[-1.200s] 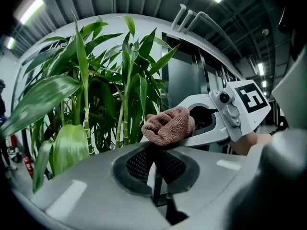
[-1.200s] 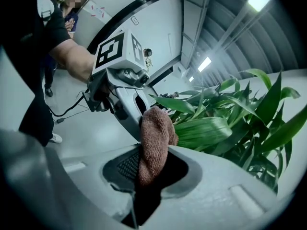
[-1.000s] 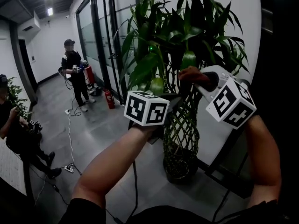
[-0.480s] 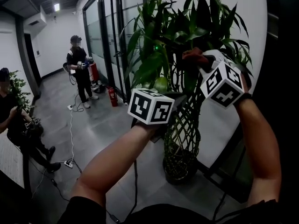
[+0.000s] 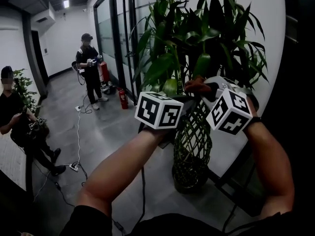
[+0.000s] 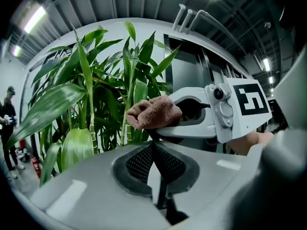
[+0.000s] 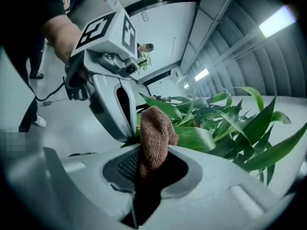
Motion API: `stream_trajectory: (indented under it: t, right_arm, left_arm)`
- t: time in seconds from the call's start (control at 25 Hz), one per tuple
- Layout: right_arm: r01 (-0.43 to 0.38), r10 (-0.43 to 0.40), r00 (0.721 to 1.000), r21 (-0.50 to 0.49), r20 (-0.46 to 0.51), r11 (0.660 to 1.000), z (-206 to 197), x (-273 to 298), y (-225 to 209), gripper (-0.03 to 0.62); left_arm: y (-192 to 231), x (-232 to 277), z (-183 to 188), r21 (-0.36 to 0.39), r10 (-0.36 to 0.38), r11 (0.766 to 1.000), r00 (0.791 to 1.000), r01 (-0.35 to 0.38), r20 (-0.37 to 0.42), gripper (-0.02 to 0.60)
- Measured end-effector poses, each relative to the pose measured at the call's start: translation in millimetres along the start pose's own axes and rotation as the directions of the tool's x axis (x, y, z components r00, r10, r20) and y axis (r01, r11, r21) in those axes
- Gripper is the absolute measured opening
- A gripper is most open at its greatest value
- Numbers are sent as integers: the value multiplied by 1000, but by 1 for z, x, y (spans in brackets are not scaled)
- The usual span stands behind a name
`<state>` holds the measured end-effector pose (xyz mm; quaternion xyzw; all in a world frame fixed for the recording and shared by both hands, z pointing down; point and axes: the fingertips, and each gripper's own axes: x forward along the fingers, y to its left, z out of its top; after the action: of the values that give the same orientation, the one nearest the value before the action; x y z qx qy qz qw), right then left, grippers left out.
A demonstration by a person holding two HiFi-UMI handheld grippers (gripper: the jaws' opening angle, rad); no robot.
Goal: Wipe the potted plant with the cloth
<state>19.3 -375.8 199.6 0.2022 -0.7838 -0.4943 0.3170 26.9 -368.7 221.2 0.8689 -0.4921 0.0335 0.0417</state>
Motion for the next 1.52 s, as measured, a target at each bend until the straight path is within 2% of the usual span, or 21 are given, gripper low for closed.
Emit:
stream_trajectory:
  t: [0.08, 0.2, 0.44, 0.52, 0.64, 0.76, 0.84, 0.88, 1.0, 1.12, 1.28, 1.52]
  right_arm:
    - [-44, 42, 999, 56, 29, 997, 2, -4, 10, 69]
    - [-69, 59, 995, 140, 76, 988, 5, -10, 19, 69]
    - [-77, 48, 986, 181, 159, 980, 3, -26, 48, 69]
    - [-73, 32, 979, 201, 203, 977, 4, -37, 57, 69]
    - [-77, 5, 965, 265, 262, 961, -4, -58, 75, 69]
    - [-119, 0, 947, 352, 322, 928, -17, -68, 107, 69]
    - [-172, 10, 934, 427, 356, 888, -27, -69, 129, 69]
    - [-206, 19, 929, 473, 370, 857, -33, -70, 140, 69]
    - [-312, 66, 914, 589, 401, 745, -55, -74, 181, 69]
    - [-370, 98, 907, 666, 409, 648, -76, -84, 219, 69]
    - [-375, 64, 910, 749, 409, 546, -93, -110, 249, 69]
    - [-321, -12, 931, 836, 364, 446, -92, -169, 283, 69]
  left_arm:
    - [1, -1, 0, 5, 21, 1000, 1000, -21, 5, 18]
    - [-1, -6, -2, 16, 57, 998, 998, -57, 17, 37]
    - [-19, -24, -26, 36, 112, 993, 994, -111, -6, 120]
    - [-25, -35, -35, 43, 146, 988, 989, -145, -6, 107]
    - [-38, -48, -52, 44, 186, 982, 983, -186, 1, 18]
    - [-49, -65, -80, 11, 222, 975, 975, -222, 6, 17]
    - [-54, -79, -102, -11, 258, 966, 966, -258, 4, 17]
    - [-57, -86, -112, -18, 277, 961, 961, -277, 0, 17]
    - [-68, -108, -140, -44, 337, 941, 942, -337, -6, 17]
    - [-81, -120, -162, -69, 379, 923, 925, -379, -7, 17]
    - [-99, -131, -198, -110, 385, 916, 923, -385, -25, 17]
    - [-135, -164, -229, -94, 357, 928, 933, -360, -50, 17]
